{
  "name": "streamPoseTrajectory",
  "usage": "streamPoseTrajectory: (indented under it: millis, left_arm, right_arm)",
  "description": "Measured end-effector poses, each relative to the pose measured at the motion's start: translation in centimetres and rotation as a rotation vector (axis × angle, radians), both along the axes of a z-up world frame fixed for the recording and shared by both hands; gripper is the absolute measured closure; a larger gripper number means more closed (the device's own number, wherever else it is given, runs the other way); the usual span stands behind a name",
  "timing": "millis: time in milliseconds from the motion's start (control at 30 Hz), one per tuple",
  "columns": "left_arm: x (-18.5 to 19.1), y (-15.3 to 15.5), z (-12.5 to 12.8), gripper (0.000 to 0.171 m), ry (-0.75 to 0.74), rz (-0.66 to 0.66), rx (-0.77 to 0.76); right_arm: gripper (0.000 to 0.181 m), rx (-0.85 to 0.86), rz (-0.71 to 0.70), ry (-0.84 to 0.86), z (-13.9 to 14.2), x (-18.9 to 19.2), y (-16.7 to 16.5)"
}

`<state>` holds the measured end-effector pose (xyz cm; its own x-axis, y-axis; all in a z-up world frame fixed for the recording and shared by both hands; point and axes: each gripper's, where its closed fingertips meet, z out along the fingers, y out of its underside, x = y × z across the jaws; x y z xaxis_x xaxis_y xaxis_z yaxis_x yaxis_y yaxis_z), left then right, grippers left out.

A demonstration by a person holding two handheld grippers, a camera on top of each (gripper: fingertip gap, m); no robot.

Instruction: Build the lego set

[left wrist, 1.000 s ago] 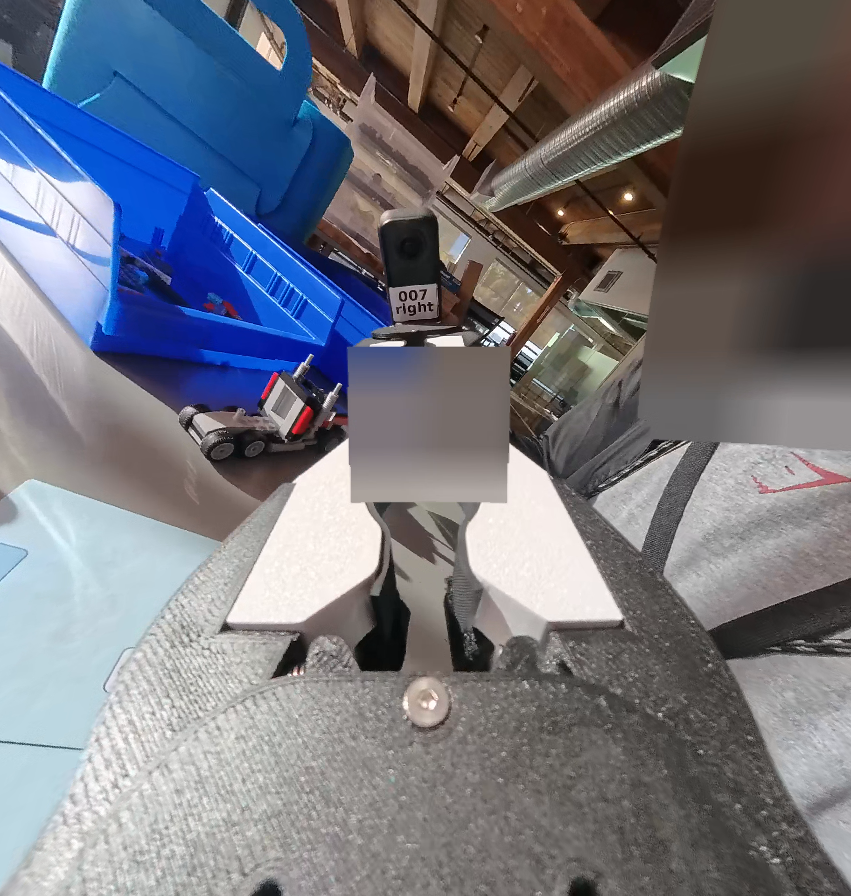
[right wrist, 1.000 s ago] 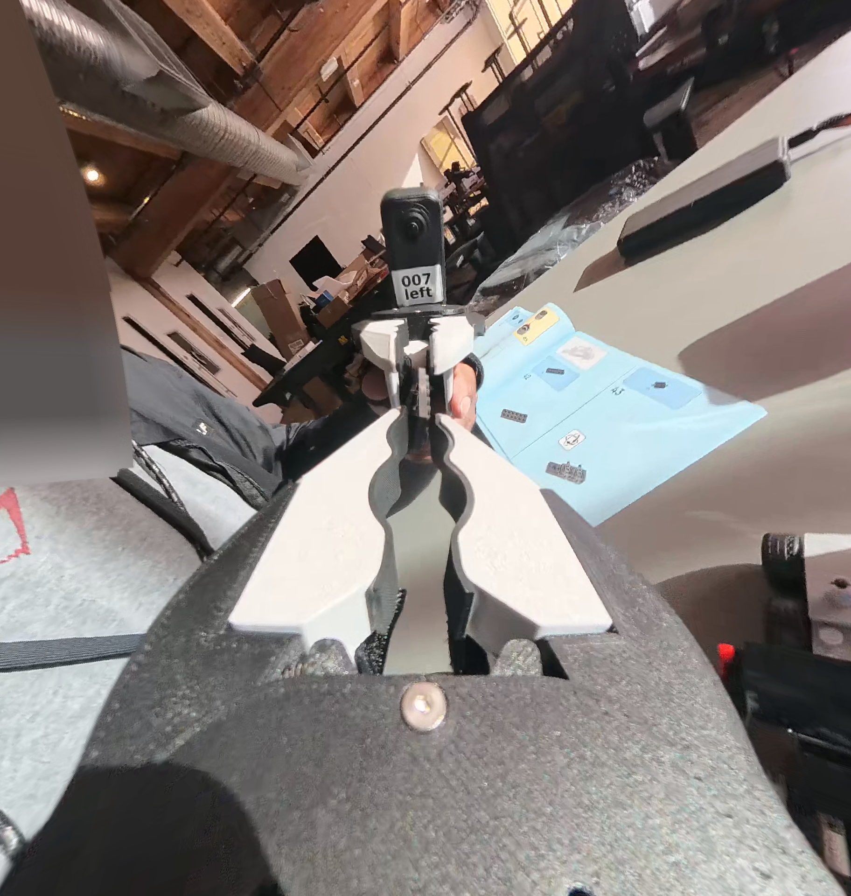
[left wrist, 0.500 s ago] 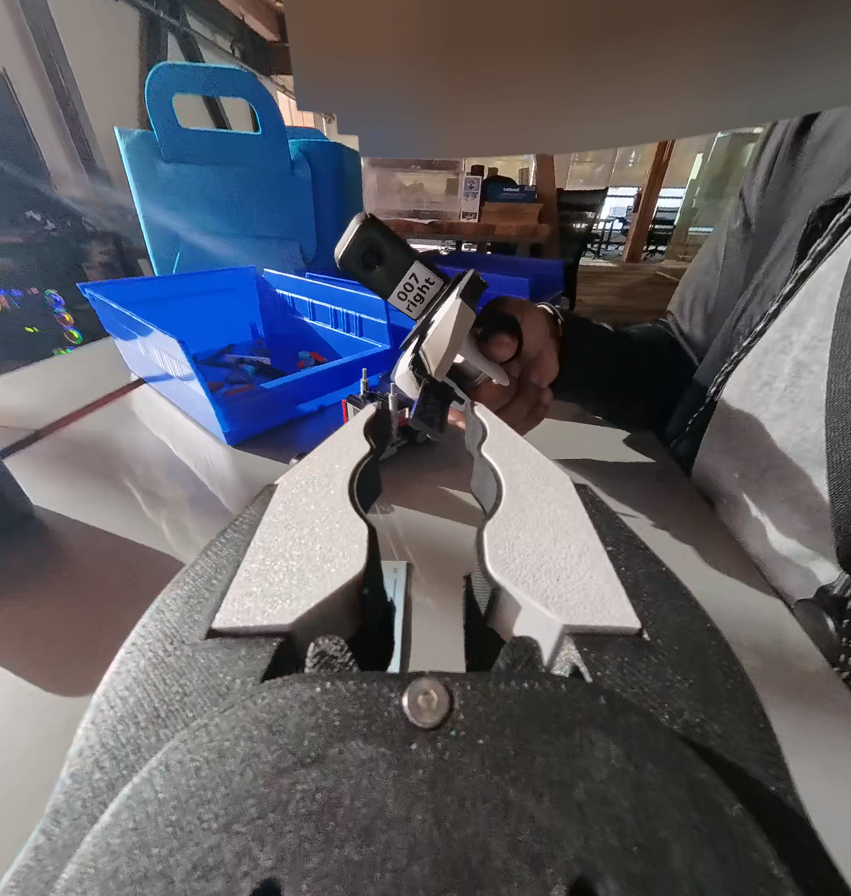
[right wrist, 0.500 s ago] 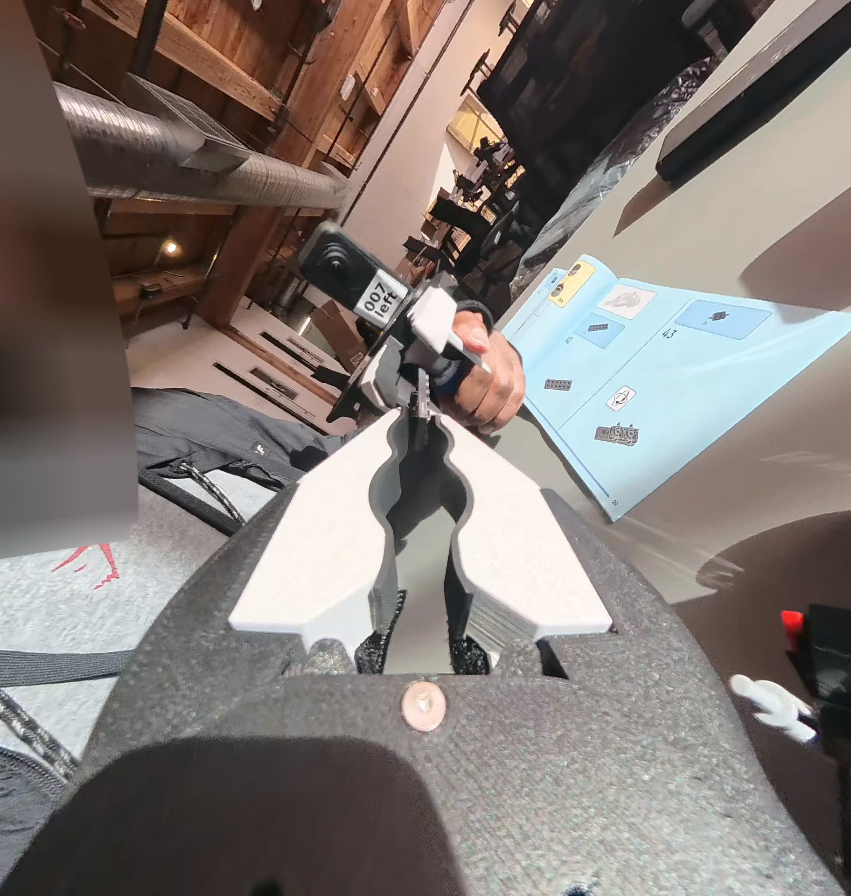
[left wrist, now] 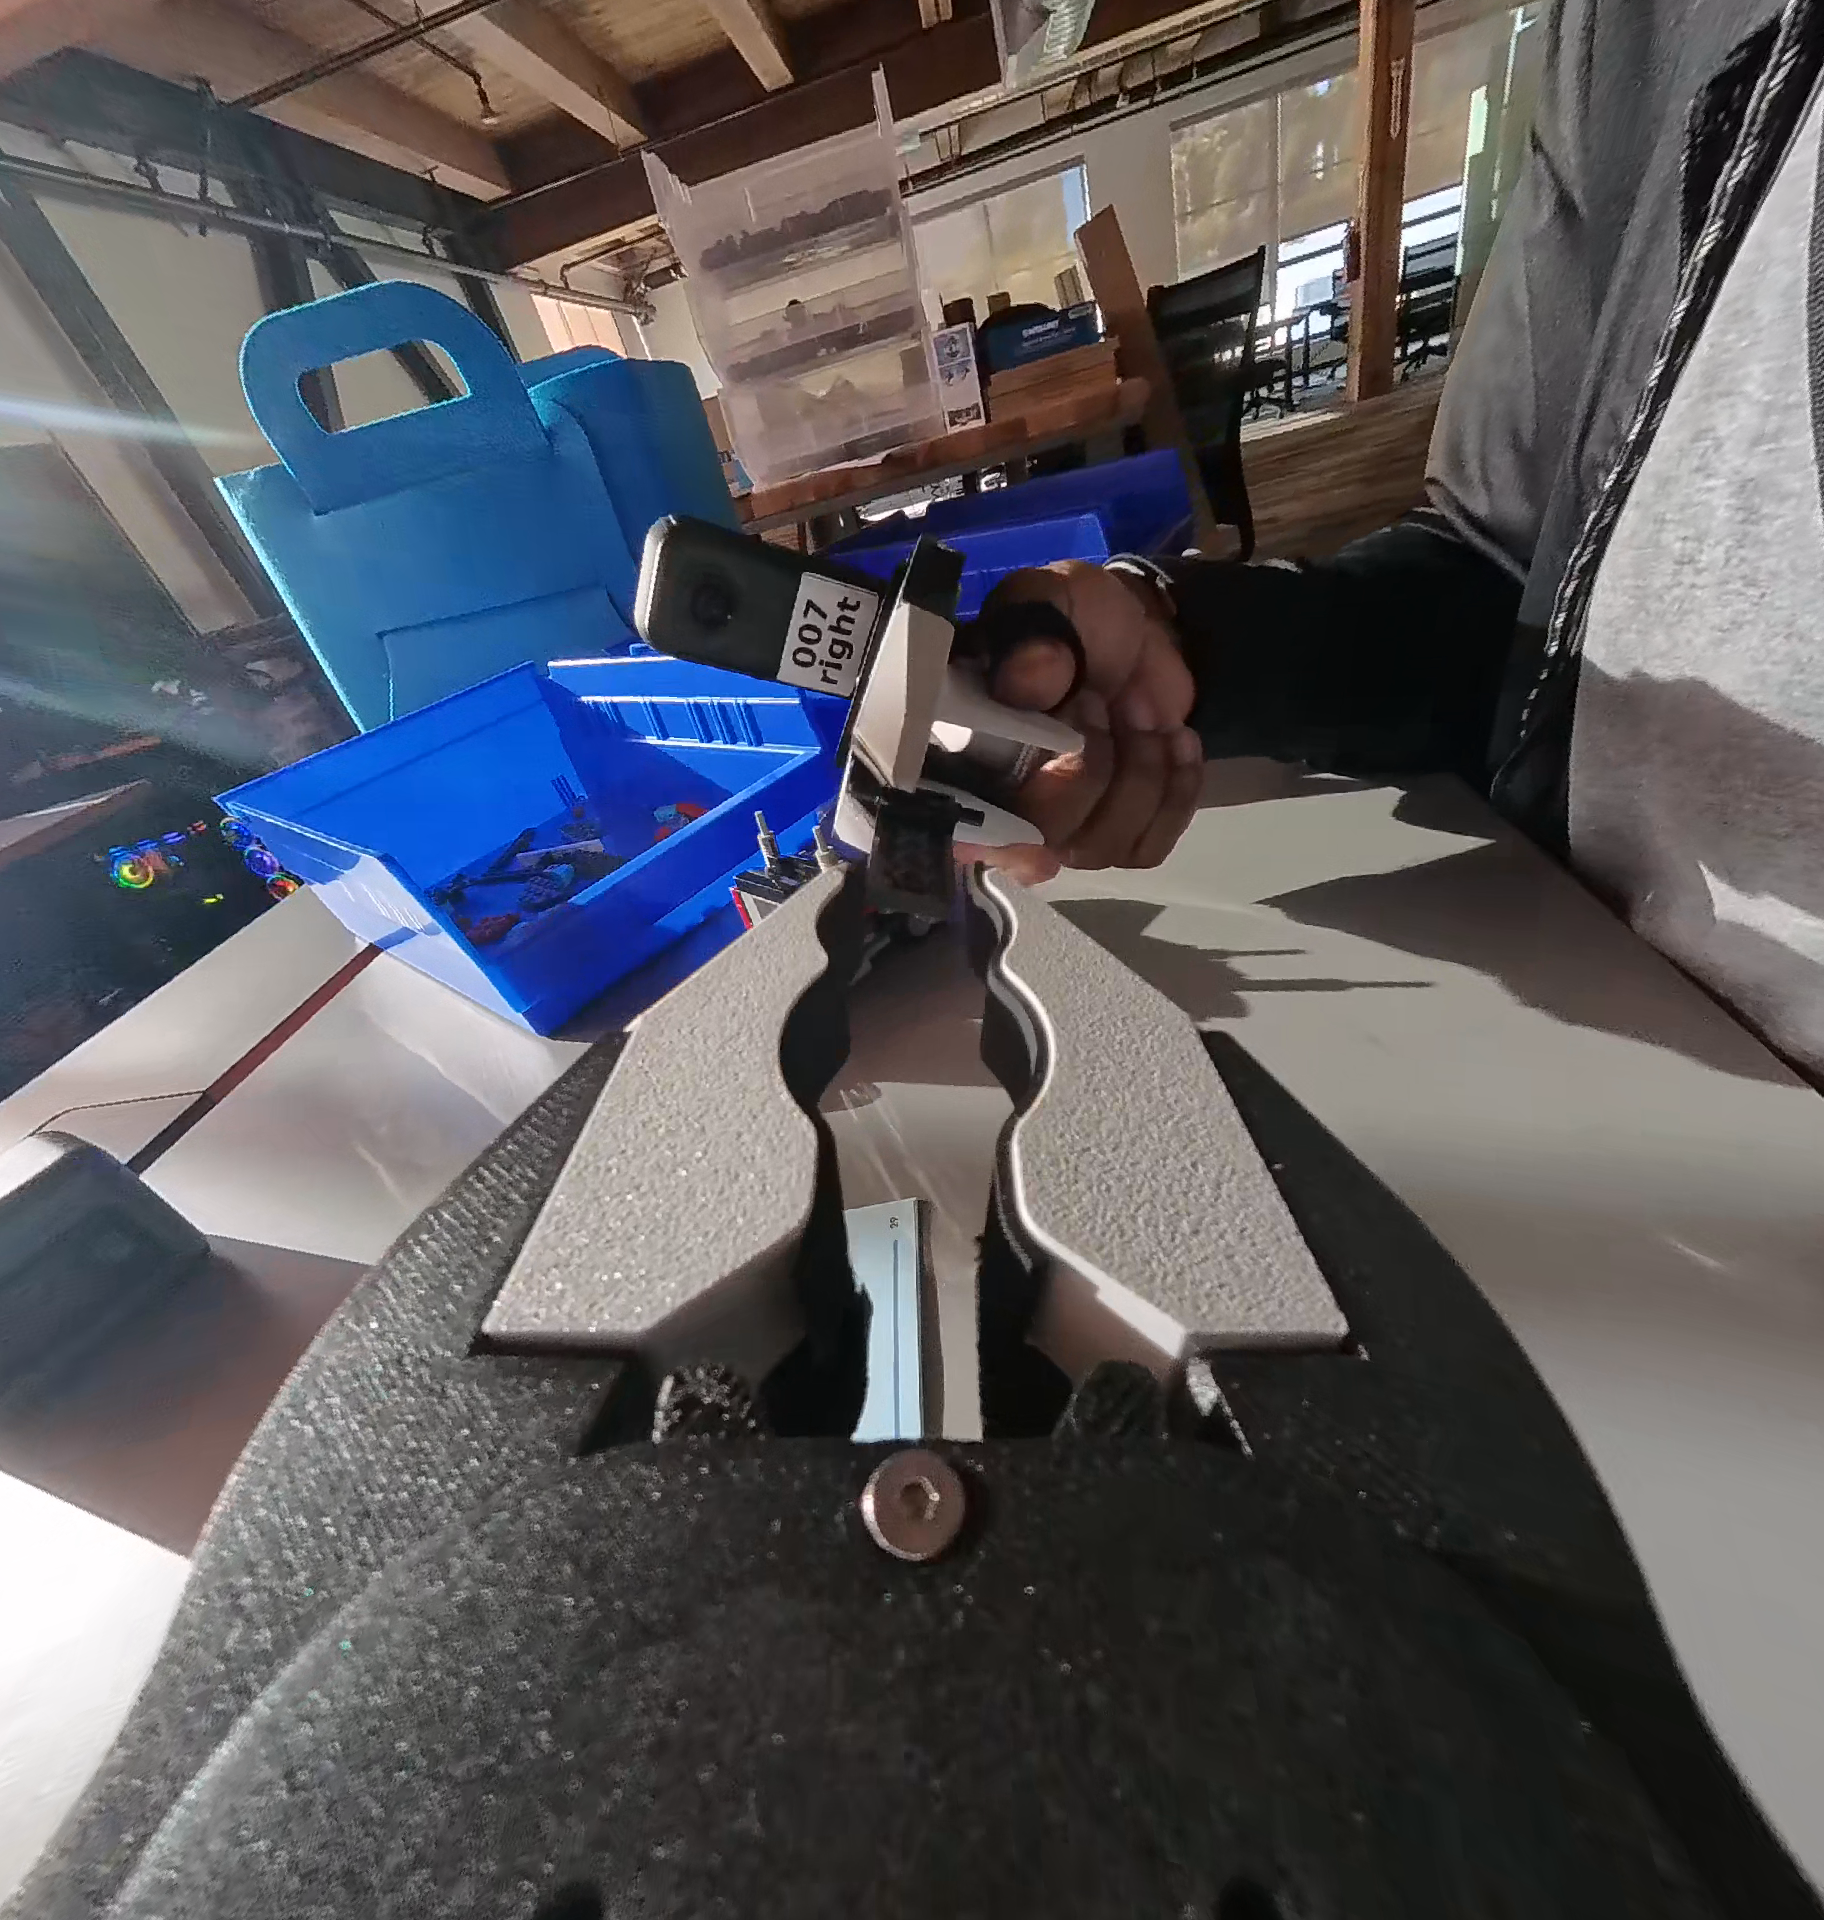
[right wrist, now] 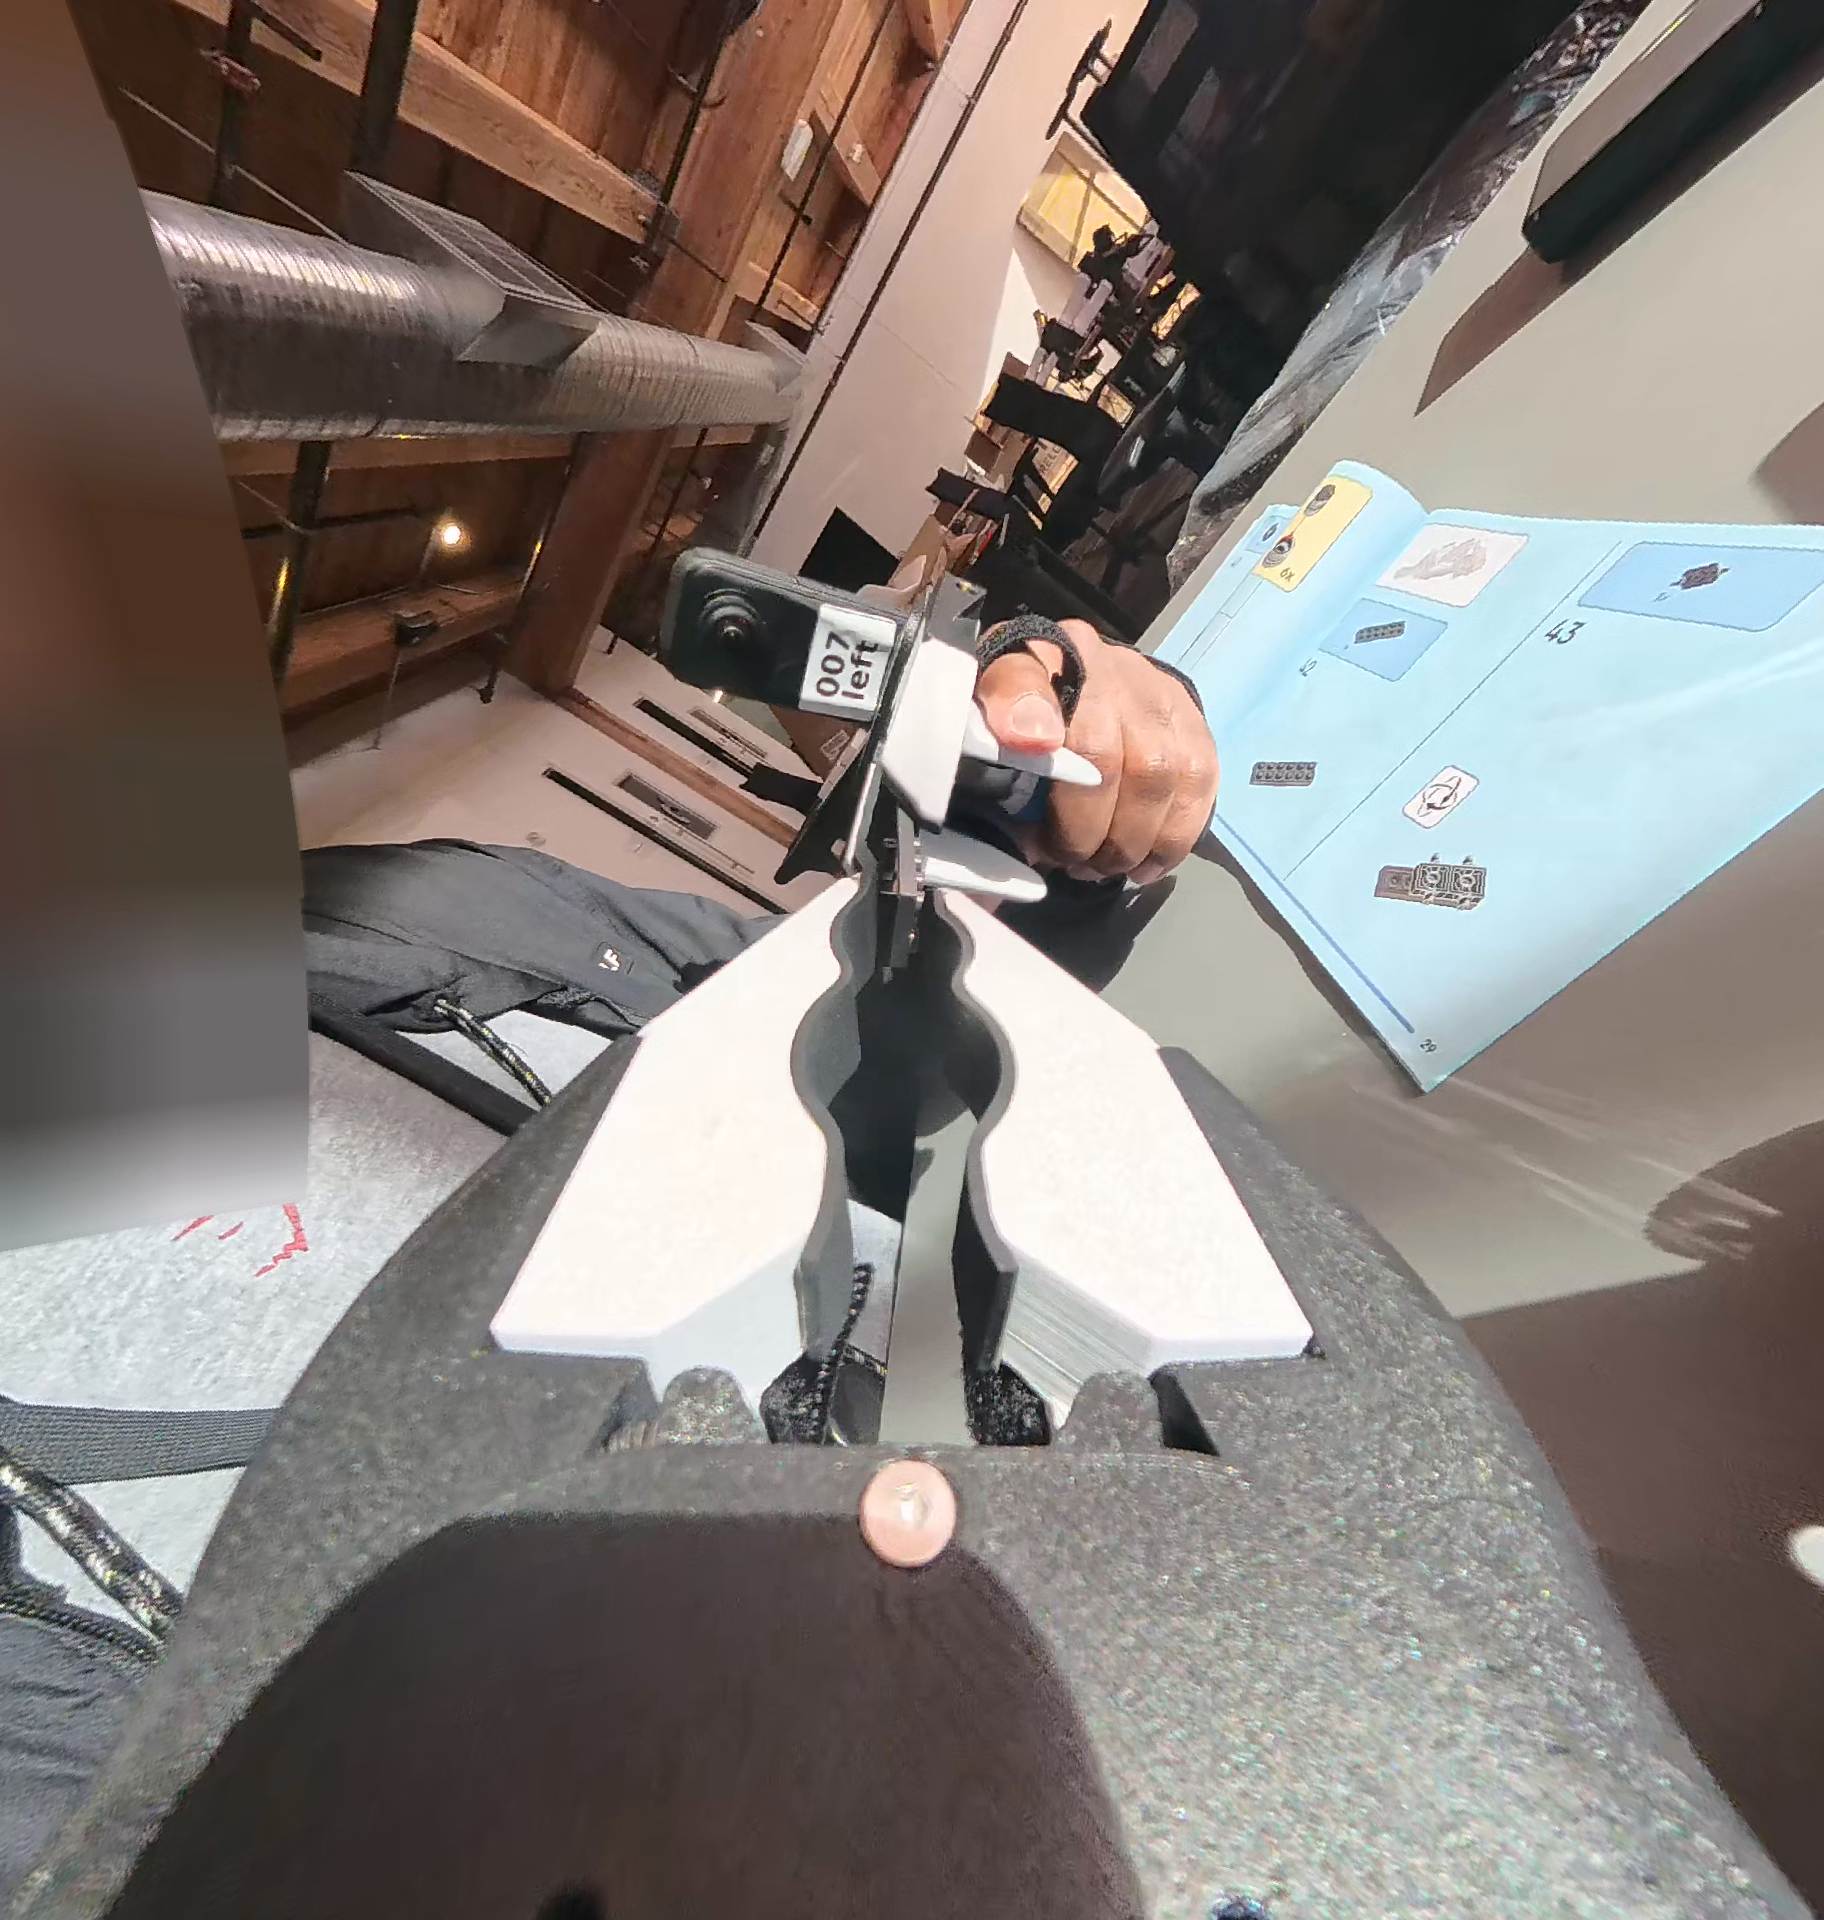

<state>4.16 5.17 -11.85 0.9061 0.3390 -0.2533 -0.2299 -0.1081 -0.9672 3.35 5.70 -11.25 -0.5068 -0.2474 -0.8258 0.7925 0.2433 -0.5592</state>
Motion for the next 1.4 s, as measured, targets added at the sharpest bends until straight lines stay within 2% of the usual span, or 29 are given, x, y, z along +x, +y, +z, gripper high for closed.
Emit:
streamPoseTrajectory:
  millis: [267,333,433,567,667,733,800,933,1067,1200,1300,1400]
  left_arm:
    - [0.0,0.0,0.2,0.154,-0.028,-0.005,0.017]
    - [0.0,0.0,0.6,0.154,-0.054,-0.012,0.051]
    - [-0.3,-0.2,0.6,0.154,-0.101,0.007,0.082]
    - [-1.0,-0.5,0.2,0.154,-0.192,0.047,0.132]
    - [-1.4,-0.8,0.1,0.154,-0.233,0.078,0.145]
    - [-1.3,-0.8,0.5,0.154,-0.250,0.074,0.171]
    - [-1.1,-0.7,1.0,0.154,-0.269,0.055,0.205]
    - [-0.8,-0.2,0.8,0.154,-0.302,0.032,0.216]
    - [-0.6,0.3,0.4,0.154,-0.313,0.020,0.198]
    - [-0.5,0.4,0.2,0.154,-0.312,0.023,0.186]
    - [-0.6,0.3,0.2,0.154,-0.314,0.031,0.185]
    - [-0.8,0.2,0.2,0.154,-0.324,0.039,0.188]
  right_arm:
    - [0.171,-0.011,-0.014,0.006,0.3,-0.3,-0.1]
    - [0.153,0.009,-0.048,0.035,0.2,-0.9,0.0]
    - [0.140,0.043,-0.105,0.092,0.4,-1.8,0.7]
    - [0.138,0.097,-0.215,0.202,1.5,-2.5,3.8]
    - [0.141,0.221,-0.360,0.344,1.2,-3.4,8.6]
    - [0.146,0.335,-0.447,0.438,0.2,-3.7,12.4]
    - [0.148,0.510,-0.518,0.570,-2.1,-3.9,16.4]
    - [0.150,0.724,-0.506,0.734,-6.1,-2.0,21.2]
    - [0.149,0.829,-0.387,0.863,-9.0,0.2,23.1]
    - [0.146,0.907,-0.357,0.785,-10.7,1.0,24.7]
    - [0.145,0.942,-0.342,0.778,-11.5,1.5,24.7]
    - [0.149,0.962,-0.349,0.851,-12.1,1.1,24.1]
